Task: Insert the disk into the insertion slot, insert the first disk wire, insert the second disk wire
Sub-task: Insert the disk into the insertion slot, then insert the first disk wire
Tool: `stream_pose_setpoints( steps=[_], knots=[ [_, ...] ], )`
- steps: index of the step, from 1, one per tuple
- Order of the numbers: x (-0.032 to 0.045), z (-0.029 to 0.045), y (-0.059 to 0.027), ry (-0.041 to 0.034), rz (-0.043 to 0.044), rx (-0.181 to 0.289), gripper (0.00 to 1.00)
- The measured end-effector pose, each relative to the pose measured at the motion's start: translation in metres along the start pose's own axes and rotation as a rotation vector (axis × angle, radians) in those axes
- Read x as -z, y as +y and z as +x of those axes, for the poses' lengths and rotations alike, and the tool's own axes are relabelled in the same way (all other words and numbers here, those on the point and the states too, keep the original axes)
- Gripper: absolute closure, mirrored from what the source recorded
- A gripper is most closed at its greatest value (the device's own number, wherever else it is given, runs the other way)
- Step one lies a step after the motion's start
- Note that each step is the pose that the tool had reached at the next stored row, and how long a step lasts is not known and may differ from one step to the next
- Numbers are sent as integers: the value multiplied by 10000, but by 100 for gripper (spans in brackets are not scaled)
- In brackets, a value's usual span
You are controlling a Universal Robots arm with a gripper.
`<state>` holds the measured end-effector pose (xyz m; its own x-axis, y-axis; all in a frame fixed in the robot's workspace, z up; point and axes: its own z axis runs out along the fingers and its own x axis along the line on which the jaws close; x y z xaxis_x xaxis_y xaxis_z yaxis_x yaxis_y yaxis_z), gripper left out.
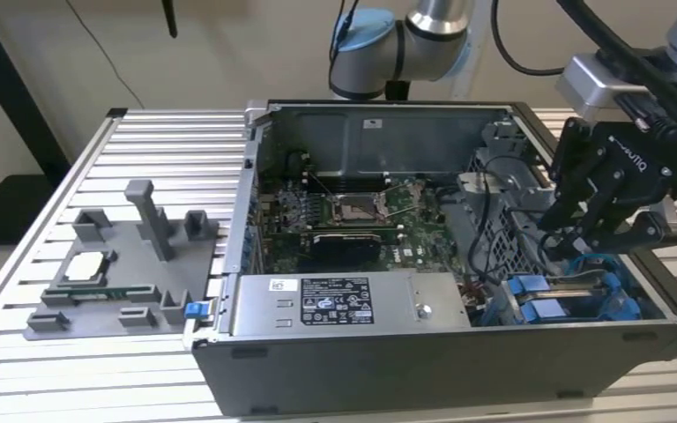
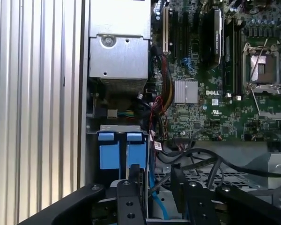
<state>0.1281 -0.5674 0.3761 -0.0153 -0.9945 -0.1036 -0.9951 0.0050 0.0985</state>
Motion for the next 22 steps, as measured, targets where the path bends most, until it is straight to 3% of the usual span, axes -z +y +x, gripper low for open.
stream_pose_setpoints(
  steps=[2, 3, 7, 9, 12, 14, 17, 20, 22],
  knots=[
    [1, 0, 6, -207, 51, 39, 0],
    [3, 0, 11, -275, 78, 52, 0],
    [52, -5, 30, -417, 153, 80, 0],
    [56, -6, 33, -554, 233, 103, 0],
    [56, -6, 34, -760, 487, 155, 0],
    [58, -6, 36, -846, 664, 187, 0],
    [57, -6, 37, -1015, 1018, 253, 0],
    [57, -6, 37, -1088, 1414, 320, 0],
    [60, -2, 44, -1086, 1505, 334, 0]
  ],
)
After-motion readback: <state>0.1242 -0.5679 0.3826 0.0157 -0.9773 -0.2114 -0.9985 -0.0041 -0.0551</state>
